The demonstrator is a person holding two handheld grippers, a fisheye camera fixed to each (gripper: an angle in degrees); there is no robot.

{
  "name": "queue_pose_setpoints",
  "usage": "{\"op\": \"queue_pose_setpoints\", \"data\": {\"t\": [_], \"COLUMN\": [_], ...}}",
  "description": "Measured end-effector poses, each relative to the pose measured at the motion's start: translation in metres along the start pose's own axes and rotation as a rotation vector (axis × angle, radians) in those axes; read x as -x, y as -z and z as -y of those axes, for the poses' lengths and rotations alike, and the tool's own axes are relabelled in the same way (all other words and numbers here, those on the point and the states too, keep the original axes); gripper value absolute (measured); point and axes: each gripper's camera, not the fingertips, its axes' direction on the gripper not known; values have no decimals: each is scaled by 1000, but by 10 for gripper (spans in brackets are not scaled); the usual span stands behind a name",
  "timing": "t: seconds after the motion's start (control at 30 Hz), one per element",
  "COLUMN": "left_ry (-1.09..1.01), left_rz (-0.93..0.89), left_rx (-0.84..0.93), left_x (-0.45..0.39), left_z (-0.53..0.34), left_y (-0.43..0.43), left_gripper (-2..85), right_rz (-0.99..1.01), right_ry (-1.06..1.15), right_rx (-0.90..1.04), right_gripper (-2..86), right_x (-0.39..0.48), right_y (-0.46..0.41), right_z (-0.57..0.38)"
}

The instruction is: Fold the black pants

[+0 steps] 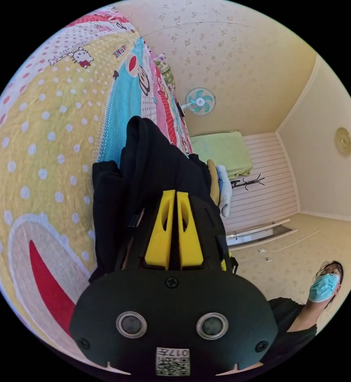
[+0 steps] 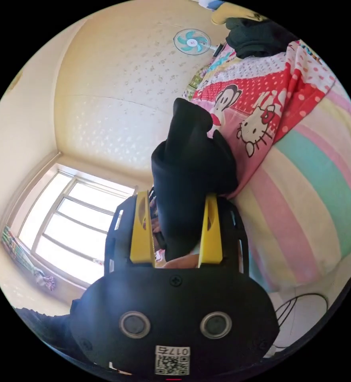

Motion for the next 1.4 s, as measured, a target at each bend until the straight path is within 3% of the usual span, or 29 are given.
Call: {"op": "queue_pose_setpoints", "data": {"t": [0.13, 0.3, 0.47, 0.53, 0.67, 0.73, 0.87, 0.97, 1.13, 1.23, 1.33, 1.4], "left_ry": [-11, -52, -238, -257, -87, -84, -131, -172, -209, -345, -512, -526], "left_rz": [30, 6, 15, 34, 145, 223, 246, 336, 246, 69, -52, 17], "left_rx": [-31, -17, 23, -62, -417, -498, -396, -413, -315, -247, -325, -441], "left_x": [-8, -19, -54, -57, -48, -54, -67, -84, -93, -112, -133, -135], "left_z": [-14, -44, -115, -147, -232, -262, -277, -286, -292, -290, -288, -290], "left_y": [8, 20, 47, 68, 122, 128, 92, 87, 101, 125, 164, 192], "left_gripper": [-7, -7, 14, 23, 143, 162, 181, 173, 142, 142, 121, 103], "right_rz": [-70, 141, 209, 234, 456, 458, 331, 307, 504, 621, 724, 851], "right_ry": [-52, -104, -173, -108, -317, -322, -126, -184, -351, -412, -345, -319], "right_rx": [3, 54, 21, 17, -21, -47, -68, -34, 59, 77, 57, 34], "right_gripper": [146, 109, 108, 119, 164, 176, 183, 160, 125, 117, 115, 115], "right_x": [-2, -45, -71, -82, -123, -121, -103, -113, -133, -124, -93, -71], "right_y": [-8, 25, 76, 82, 77, 80, 69, 61, 76, 106, 139, 154], "right_z": [8, 6, -7, -7, -12, -14, 6, 29, 55, 70, 92, 110]}}
